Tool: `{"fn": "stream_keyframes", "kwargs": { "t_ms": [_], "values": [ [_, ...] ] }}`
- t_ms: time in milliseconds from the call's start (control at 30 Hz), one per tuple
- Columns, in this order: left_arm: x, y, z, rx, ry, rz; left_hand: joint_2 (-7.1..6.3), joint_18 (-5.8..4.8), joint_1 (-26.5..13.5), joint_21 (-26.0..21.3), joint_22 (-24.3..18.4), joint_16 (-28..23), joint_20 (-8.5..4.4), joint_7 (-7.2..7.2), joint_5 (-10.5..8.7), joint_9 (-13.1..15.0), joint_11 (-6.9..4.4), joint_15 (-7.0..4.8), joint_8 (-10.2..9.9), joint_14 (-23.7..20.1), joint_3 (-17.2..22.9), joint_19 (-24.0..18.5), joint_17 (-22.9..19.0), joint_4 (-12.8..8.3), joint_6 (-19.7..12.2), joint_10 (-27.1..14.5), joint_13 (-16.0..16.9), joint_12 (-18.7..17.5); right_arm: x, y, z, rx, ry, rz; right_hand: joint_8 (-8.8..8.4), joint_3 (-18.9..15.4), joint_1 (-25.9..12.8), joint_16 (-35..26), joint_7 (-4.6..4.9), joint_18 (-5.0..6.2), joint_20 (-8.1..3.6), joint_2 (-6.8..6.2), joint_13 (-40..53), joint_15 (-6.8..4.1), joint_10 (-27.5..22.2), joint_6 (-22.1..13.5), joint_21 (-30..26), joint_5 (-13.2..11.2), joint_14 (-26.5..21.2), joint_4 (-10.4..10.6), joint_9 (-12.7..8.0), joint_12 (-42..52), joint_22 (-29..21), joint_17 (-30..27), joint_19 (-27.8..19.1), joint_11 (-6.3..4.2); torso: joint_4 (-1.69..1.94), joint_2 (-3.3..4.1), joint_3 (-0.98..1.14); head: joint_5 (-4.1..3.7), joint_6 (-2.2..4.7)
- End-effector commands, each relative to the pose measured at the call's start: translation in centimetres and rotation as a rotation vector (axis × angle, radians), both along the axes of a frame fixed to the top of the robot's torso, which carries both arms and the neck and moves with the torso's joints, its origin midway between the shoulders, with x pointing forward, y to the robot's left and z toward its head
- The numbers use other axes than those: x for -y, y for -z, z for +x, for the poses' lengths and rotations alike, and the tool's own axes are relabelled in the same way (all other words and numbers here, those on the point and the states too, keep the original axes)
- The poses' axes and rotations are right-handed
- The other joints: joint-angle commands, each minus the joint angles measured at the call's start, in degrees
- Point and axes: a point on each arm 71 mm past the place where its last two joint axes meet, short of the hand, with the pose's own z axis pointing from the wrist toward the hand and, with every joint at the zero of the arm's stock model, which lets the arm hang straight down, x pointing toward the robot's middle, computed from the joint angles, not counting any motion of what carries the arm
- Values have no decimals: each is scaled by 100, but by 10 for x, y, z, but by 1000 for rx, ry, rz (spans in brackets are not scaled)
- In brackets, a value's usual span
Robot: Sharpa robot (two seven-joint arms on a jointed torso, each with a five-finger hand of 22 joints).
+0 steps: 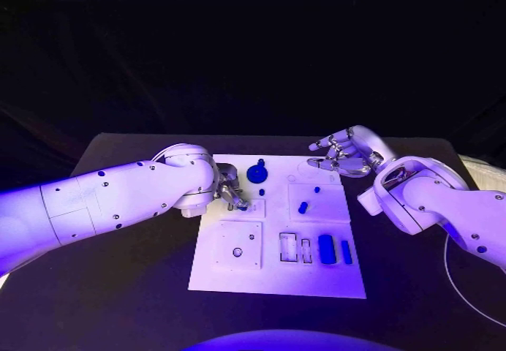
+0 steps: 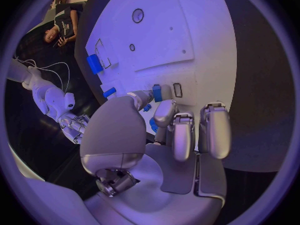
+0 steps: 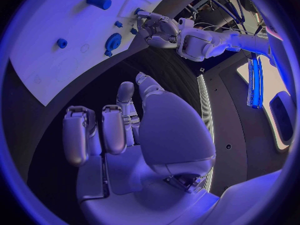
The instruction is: Assemble the parts on the task board
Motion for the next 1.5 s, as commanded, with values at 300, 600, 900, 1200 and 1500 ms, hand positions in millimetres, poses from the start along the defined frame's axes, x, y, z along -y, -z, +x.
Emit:
{"fn": "stream_keyframes", "kwargs": {
  "t_ms": [300, 600, 900, 1200, 1500],
  "values": [
    [1, 6, 0, -65, 16, 15, 82, -85, -593, -7, 348, 18, 10, -89, -20, 48, -22, 12, 41, 602, 708, 8, 1509, -762, 113, 73, 7, 40, -2, 0, -1, 6, -18, 9, 10, -7, -73, -23, 5, 95, -9, 8, -1, 11, -26, 33, -19, 36, 224, 46, 6, -1, 240, 1, -34, 2, 2, -2, 2, 16, -21],
    [4, 9, 2, -94, 27, 29, 152, -89, -910, -1, 373, 18, -14, -127, -18, 55, -52, -15, 26, 602, 447, 22, 1509, -637, 195, 96, 60, 88, -3, -1, -1, 10, -19, 19, 8, -20, -90, -27, 4, 95, -9, 14, -10, 12, -20, 31, -22, -34, 226, 65, 6, 3, 239, 1, -34, 3, -4, 0, 2, 31, -33],
    [5, 9, 4, -89, 21, 27, 169, -101, -1004, 26, 425, 18, -28, -153, -16, 57, -73, -30, 29, 602, 322, 54, 1509, -624, 263, 141, 119, 146, -3, -1, -1, 8, -17, 21, 6, -63, -112, -35, 1, 95, -9, 21, -20, 12, -6, 32, -28, -279, 230, 96, 7, 30, 236, 1, -33, 3, 4, 3, -1, 21, -39],
    [8, 9, 6, -83, 22, 27, 199, -113, -1067, 54, 477, 18, -39, -172, -16, 53, -90, -42, 29, 602, 243, 86, 1509, -610, 325, 187, 172, 198, -3, -1, -1, 6, -19, 21, 6, -68, -111, -38, 1, 95, -9, 22, -28, 12, -10, 32, -27, -296, 230, 99, 7, 25, 237, -2, -32, 3, 2, 2, -1, 22, -55],
    [9, 10, 6, -82, 28, 36, 179, -124, -1264, 76, 527, 18, -61, -205, -25, 26, -116, -62, 2, 602, -137, 118, 1509, -548, 457, 258, 234, 254, -3, -1, 0, 5, -16, 26, 5, -98, -126, -43, 1, 96, -8, 28, -39, 13, -12, 31, -34, -374, 231, 118, 7, 31, 230, -2, -35, 5, 7, 0, 0, 8, -74]
  ]
}}
